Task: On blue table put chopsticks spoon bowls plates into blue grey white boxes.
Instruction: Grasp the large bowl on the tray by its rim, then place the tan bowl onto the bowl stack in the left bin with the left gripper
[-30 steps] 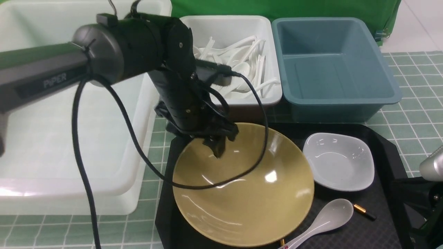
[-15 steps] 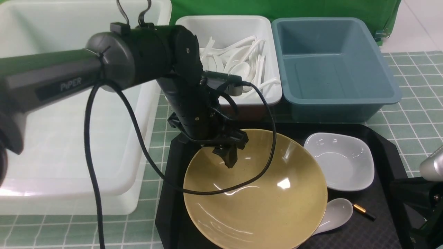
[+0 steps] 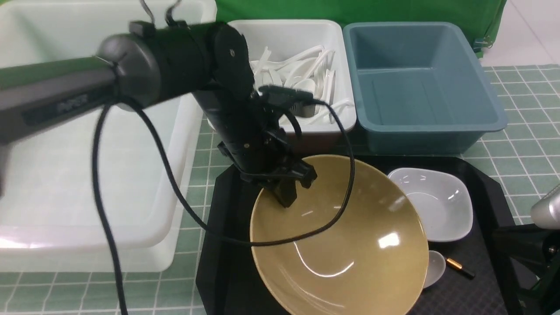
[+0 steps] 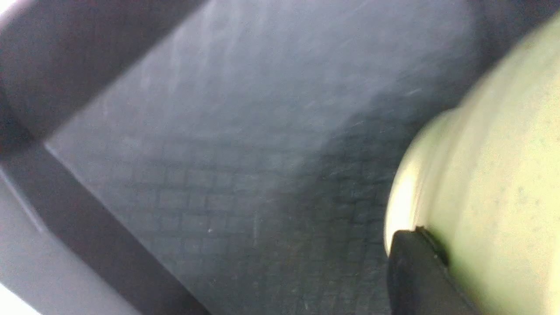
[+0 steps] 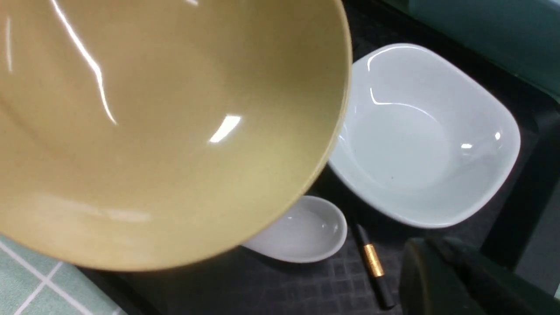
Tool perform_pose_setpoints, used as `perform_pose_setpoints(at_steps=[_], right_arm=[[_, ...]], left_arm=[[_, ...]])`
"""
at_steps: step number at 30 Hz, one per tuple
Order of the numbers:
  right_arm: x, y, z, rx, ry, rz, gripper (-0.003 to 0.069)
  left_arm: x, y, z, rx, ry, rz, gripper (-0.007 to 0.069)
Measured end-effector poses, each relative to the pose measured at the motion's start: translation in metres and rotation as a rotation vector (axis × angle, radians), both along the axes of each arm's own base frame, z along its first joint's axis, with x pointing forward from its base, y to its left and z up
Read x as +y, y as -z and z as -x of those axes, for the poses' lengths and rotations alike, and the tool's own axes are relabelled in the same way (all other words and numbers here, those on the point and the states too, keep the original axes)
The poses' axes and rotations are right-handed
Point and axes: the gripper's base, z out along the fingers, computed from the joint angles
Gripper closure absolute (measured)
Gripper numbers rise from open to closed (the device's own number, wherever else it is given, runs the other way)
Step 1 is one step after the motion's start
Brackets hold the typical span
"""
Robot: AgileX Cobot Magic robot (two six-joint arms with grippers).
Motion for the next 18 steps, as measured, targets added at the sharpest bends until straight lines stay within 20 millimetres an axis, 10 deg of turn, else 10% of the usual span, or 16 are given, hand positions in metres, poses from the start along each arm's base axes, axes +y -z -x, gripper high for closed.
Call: perform_pose_setpoints(at_steps=[10, 15, 18], right_arm=[[0.000, 0.001, 0.002, 0.021, -0.010, 0.002, 0.0606], [0.001, 0.003, 0.003, 0.042, -0.020, 0.003, 0.0604], [0.001, 0.003, 0.003, 0.042, -0.020, 0.003, 0.0600]], left_arm=[[0.055, -0.148, 0.044, -0.451, -0.062, 0.359, 0.0618], [0.136, -0.183, 0.042, -0.666, -0.322, 0.312, 0.0619], [0.217, -0.177, 0.029, -0.684, -0.642, 0.206, 0.0619]])
